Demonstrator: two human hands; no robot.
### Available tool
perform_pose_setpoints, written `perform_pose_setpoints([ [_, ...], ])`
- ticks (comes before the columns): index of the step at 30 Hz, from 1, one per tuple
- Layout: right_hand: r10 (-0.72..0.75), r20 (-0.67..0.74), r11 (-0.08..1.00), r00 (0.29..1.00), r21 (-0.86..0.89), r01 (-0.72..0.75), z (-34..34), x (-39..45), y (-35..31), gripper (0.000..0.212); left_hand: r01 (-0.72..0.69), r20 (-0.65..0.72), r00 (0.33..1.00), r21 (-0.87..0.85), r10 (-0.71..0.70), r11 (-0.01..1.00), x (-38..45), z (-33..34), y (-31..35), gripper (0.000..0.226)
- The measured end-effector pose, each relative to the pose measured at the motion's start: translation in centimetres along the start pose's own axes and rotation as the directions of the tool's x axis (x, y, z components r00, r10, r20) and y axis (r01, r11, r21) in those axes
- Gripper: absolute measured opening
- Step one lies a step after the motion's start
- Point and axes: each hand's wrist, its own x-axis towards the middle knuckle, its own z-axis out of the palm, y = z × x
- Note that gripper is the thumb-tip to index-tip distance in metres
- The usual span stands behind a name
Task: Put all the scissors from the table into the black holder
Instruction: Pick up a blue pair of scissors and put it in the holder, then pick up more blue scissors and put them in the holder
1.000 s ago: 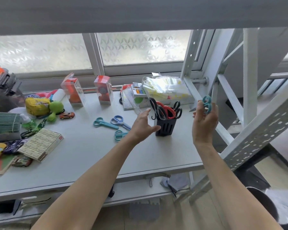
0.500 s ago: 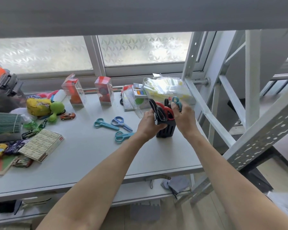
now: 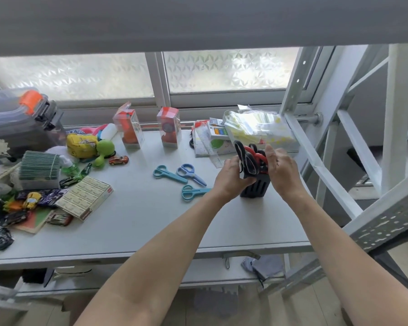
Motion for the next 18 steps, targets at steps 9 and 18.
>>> perform_pose_setpoints([
  [9,-0.146,-0.369,0.984,0.918,0.044,0.174,-0.1,-1.9,-2.3,0.032,0.024,-0.070,0.997,0.078,-0.018,0.997,-1.7,-3.5,-3.8,0.054],
  [18,-0.497,-0.014,0.867,0.867,0.024,0.498,8.2,-6.7,-6.0,0.020,0.335,-0.153,0.940,0.260,-0.303,0.906,-3.9,-8.0,-12.4,0.038],
])
